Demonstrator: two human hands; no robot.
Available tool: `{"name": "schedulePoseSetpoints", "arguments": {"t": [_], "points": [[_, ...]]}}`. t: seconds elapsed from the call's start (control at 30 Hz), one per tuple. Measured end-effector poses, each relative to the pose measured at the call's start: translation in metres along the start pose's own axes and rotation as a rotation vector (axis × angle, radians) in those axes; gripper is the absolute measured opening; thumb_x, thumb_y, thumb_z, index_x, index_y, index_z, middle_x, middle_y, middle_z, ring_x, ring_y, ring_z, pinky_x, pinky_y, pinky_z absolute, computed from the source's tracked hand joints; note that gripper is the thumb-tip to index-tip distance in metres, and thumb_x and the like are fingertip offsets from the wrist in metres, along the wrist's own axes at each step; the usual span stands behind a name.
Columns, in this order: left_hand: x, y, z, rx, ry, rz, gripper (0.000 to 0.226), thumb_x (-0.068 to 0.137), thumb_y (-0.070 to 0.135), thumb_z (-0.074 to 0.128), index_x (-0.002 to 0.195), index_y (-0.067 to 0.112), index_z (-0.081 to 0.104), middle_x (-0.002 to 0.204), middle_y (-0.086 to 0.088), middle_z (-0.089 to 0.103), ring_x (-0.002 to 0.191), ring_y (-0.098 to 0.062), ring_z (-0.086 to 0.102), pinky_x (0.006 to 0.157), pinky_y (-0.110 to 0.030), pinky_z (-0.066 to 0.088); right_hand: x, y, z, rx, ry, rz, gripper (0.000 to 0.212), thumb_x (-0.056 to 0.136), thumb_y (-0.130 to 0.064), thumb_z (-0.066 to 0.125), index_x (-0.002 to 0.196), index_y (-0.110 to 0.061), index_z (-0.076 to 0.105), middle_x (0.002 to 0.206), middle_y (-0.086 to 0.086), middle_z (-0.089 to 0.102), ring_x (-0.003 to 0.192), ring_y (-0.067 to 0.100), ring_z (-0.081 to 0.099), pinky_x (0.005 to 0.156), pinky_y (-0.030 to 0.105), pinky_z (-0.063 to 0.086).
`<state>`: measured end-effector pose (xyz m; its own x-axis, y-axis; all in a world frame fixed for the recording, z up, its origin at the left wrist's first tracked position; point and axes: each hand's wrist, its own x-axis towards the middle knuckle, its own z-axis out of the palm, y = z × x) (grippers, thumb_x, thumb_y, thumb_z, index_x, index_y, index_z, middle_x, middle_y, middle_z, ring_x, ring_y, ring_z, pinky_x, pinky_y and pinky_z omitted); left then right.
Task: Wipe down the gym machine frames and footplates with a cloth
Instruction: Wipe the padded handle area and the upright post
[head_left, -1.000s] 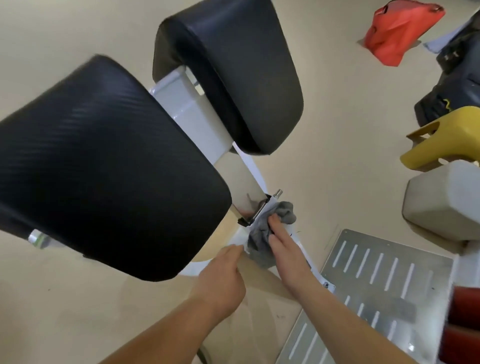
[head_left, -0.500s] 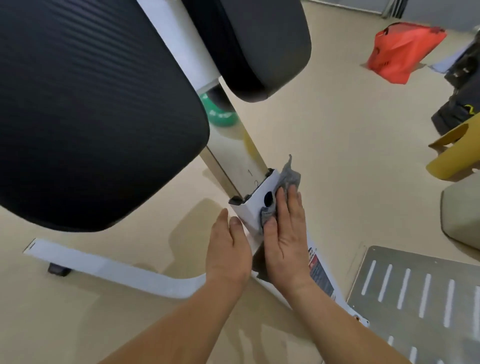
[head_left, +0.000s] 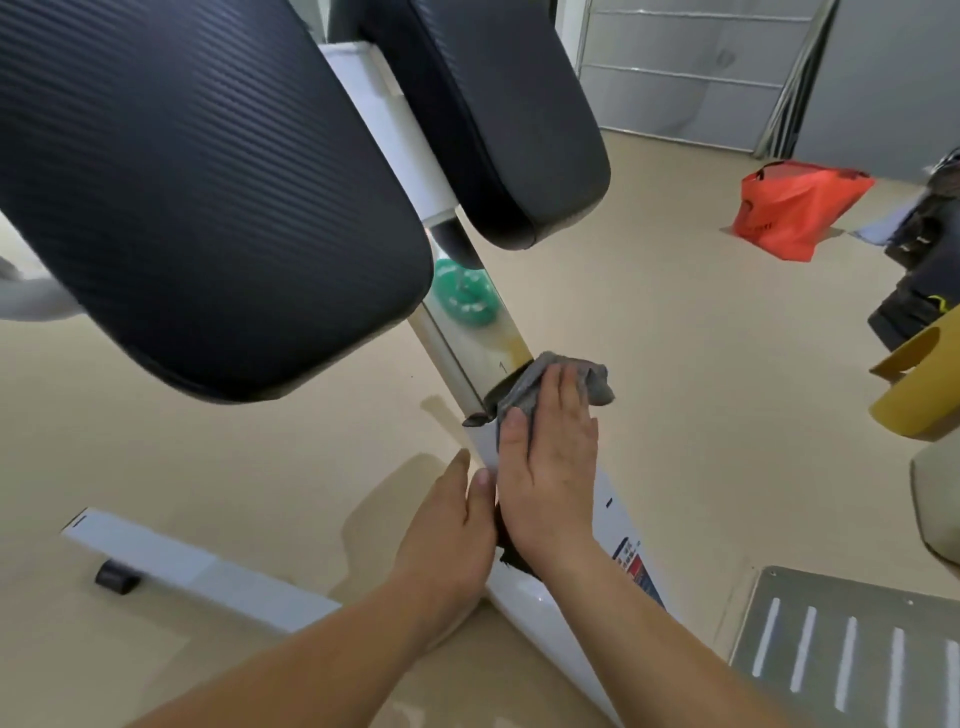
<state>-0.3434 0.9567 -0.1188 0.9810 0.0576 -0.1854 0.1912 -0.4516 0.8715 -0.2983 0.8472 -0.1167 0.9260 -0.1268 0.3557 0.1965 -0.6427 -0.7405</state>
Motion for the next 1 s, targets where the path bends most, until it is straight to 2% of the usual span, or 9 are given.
{"name": "schedulePoseSetpoints", "arguments": {"t": [0.13,0.37,0.43,0.5,0.6,0.67,0.77,0.93,1.0], "points": [[-0.007,-0.007,-0.007,0.042,0.005,-0.049,0.062,0.107,0.053,0.024,0.163,0.028,0.019,0.168,0.011,0.024,0.154,-0.009,0.022,0.115,-0.02,0.013,-0.019,0.018,-0.001,-0.034,0.018,-0.032,0.066,0.104,-0.055,0.021,0.164,-0.031,0.007,0.172,-0.01,0.0,0.157,0.008,-0.006,0.129,0.045,0.004],[-0.022,-0.018,0.016,0.098,-0.107,-0.048,0.069,0.105,0.058,0.025,0.164,0.024,0.011,0.17,0.007,0.017,0.156,-0.013,0.017,0.126,-0.034,0.017,-0.1,0.096,-0.012,0.004,0.036,0.121,0.067,0.101,-0.057,0.024,0.162,-0.033,0.01,0.169,-0.021,0.0,0.157,0.006,-0.003,0.129,0.049,0.01],[-0.028,-0.024,0.021,0.137,-0.152,-0.038,0.071,0.104,0.06,0.024,0.164,0.025,0.012,0.169,0.009,0.019,0.155,-0.015,0.02,0.125,-0.035,0.019,-0.124,0.116,-0.018,0.026,0.025,0.222,0.064,0.1,-0.061,0.022,0.158,-0.04,0.005,0.165,-0.029,-0.004,0.156,0.001,-0.005,0.128,0.049,0.011],[-0.03,-0.027,0.026,0.158,-0.179,-0.01,0.074,0.101,0.067,0.023,0.163,0.026,0.019,0.165,0.007,0.032,0.15,-0.017,0.033,0.123,-0.04,0.029,-0.125,0.122,-0.02,0.026,0.021,0.299,0.069,0.097,-0.065,0.017,0.159,-0.036,0.005,0.162,-0.034,-0.006,0.155,0.0,-0.005,0.128,0.047,0.01],[-0.025,-0.031,0.036,0.18,-0.159,0.04,0.069,0.1,0.068,0.023,0.157,0.031,0.028,0.153,0.007,0.047,0.138,-0.018,0.047,0.115,-0.043,0.039,-0.098,0.104,-0.013,-0.015,0.039,0.226,0.075,0.099,-0.06,0.014,0.163,-0.022,0.016,0.17,-0.007,0.008,0.157,0.016,0.004,0.128,0.048,0.009],[-0.026,-0.031,0.047,0.152,-0.162,0.069,0.073,0.093,0.073,0.021,0.156,0.037,0.025,0.152,0.009,0.049,0.137,-0.016,0.048,0.113,-0.044,0.041,-0.089,0.092,-0.008,-0.039,0.032,0.165,0.07,0.101,-0.058,0.015,0.163,-0.027,0.012,0.172,-0.007,0.004,0.157,0.009,-0.003,0.127,0.039,-0.001],[-0.034,-0.025,0.061,0.055,-0.192,0.015,0.075,0.094,0.075,0.027,0.16,0.045,0.005,0.161,0.014,0.038,0.146,-0.015,0.041,0.119,-0.044,0.036,-0.099,0.105,-0.011,-0.009,0.03,0.143,0.066,0.102,-0.059,0.019,0.163,-0.035,0.012,0.171,-0.014,0.0,0.156,0.004,-0.007,0.125,0.035,-0.004],[-0.037,-0.02,0.075,-0.014,-0.178,-0.078,0.072,0.103,0.06,0.033,0.16,0.043,-0.008,0.164,0.007,0.034,0.147,-0.021,0.038,0.117,-0.039,0.034,-0.162,0.183,-0.025,0.04,0.01,0.379,0.067,0.099,-0.064,0.016,0.162,-0.041,0.012,0.171,-0.017,0.004,0.156,0.001,-0.003,0.126,0.033,0.001],[-0.039,-0.016,0.079,-0.019,-0.193,-0.109,0.075,0.105,0.056,0.033,0.16,0.04,-0.015,0.164,0.005,0.031,0.145,-0.022,0.039,0.106,-0.029,0.033,-0.191,0.216,-0.036,0.069,-0.017,0.57,0.069,0.095,-0.068,0.017,0.159,-0.044,0.012,0.171,-0.009,0.006,0.157,0.006,0.001,0.126,0.03,0.004]]}}
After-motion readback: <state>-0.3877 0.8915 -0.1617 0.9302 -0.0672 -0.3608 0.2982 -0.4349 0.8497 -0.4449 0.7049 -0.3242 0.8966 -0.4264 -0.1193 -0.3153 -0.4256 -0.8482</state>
